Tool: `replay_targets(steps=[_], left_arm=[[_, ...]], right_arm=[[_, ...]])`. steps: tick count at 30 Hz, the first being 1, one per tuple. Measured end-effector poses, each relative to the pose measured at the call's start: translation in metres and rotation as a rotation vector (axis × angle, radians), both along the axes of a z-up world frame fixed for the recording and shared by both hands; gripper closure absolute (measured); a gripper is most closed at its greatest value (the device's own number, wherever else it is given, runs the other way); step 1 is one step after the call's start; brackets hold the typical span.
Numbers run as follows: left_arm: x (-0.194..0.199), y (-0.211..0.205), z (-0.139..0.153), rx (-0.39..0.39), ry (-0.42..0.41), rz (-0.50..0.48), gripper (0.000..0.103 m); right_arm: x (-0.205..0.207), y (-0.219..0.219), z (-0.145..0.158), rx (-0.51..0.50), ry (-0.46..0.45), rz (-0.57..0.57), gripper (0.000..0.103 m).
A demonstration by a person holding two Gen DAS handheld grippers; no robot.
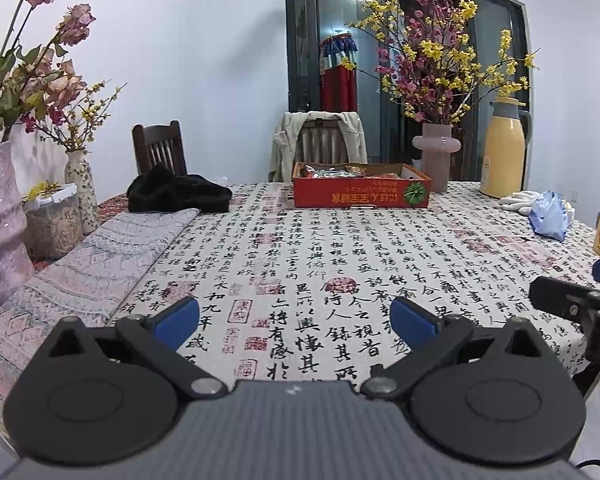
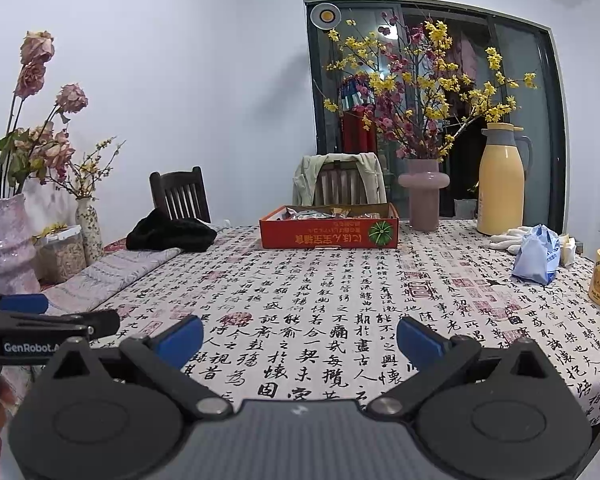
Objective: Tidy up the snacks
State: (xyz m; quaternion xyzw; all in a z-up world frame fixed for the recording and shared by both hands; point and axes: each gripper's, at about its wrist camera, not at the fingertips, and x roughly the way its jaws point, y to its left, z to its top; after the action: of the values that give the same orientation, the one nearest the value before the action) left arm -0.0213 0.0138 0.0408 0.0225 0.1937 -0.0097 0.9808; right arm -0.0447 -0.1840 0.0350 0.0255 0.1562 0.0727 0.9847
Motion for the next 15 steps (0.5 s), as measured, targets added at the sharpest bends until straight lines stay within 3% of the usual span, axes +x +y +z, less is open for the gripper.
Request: replay_targets(steps=[15], left_arm=[[-0.0031, -0.0013, 0.0010, 0.006, -0.014, 0.002, 0.000]], right_arm=[[-0.0005, -0.0015, -0.0003, 0.003, -0.004, 0.004, 0.000]])
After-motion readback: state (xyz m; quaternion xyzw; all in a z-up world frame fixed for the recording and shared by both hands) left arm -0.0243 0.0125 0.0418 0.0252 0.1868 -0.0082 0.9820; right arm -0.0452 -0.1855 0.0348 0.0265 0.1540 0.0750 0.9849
